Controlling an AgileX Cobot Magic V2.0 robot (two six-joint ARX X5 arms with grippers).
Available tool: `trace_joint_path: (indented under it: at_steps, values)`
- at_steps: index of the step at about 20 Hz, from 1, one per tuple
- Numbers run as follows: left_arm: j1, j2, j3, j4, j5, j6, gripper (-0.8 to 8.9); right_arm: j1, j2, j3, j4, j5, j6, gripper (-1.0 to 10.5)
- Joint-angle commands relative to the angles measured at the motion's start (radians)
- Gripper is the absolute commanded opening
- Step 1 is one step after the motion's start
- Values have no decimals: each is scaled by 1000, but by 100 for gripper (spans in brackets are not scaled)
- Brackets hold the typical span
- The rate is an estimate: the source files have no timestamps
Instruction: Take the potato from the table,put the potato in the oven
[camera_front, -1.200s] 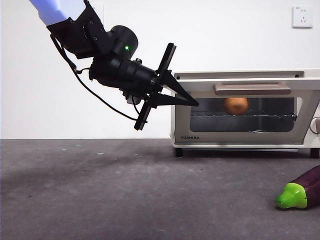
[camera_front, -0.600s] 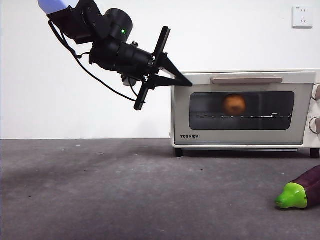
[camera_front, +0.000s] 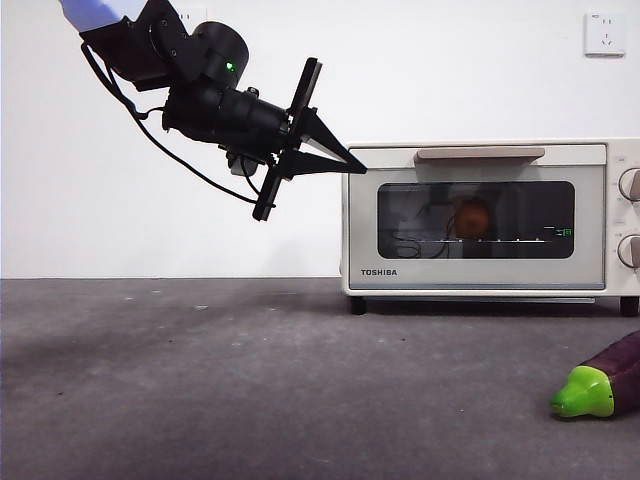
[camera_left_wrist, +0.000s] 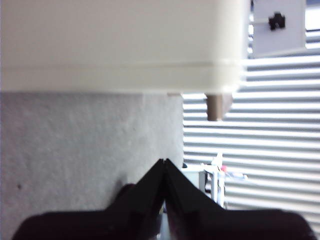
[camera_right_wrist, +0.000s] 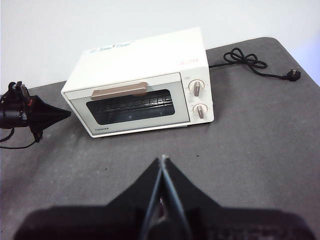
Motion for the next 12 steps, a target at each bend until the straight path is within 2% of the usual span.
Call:
trace_joint_path:
  at_steps: [1,5,9,12]
  values:
    - [-2,-24,-2,-17,2,42,-7,1,-5,0,-23,1,11,1]
    - [-14,-107,-2,-107,-49,174,-7,1,-5,0,-23,0,11,1]
    - [-19,-229,-2,-264,-126,385,-7,1,-5,0,-23,0,11,1]
    - [-24,-340,-2,-409,-238,543,-7,1,-5,0,-23,1,10,1]
